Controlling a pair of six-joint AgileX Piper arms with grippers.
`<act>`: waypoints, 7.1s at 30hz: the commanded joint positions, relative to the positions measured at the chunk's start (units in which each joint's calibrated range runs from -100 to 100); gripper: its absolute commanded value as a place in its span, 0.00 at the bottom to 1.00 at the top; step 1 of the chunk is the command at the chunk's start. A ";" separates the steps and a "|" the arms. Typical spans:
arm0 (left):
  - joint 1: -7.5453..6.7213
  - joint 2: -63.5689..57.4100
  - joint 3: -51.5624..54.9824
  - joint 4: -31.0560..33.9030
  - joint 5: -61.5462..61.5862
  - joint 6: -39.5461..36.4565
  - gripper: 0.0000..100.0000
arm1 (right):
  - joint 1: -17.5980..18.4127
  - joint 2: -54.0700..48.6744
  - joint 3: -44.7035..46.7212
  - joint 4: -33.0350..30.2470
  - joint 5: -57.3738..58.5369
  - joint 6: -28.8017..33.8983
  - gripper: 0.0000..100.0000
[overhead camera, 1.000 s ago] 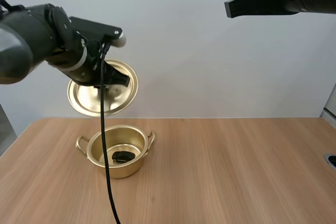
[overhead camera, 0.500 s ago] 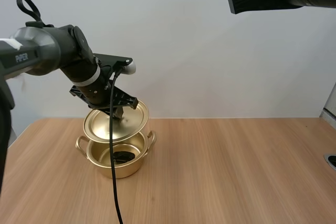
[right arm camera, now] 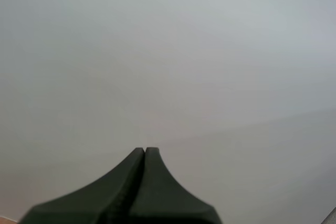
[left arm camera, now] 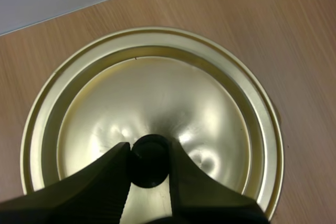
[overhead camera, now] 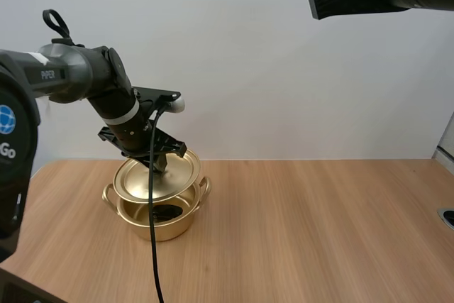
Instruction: Open the pot, put the car inside, and close it
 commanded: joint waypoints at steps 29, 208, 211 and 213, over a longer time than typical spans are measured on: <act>0.00 0.16 9.82 0.03 -13.62 1.62 0.00 | -0.43 -0.06 -0.07 0.06 1.77 0.01 0.00; 0.28 -85.15 64.00 -1.76 -52.54 -6.45 0.92 | -0.43 2.68 22.08 0.05 -0.40 13.07 0.00; 0.28 -85.23 64.00 1.48 -51.11 -6.45 0.90 | -0.43 2.68 22.08 0.05 1.19 13.07 0.00; 0.28 -85.23 64.00 3.08 -50.05 -6.45 0.90 | -0.43 2.68 22.08 0.05 1.82 13.07 0.00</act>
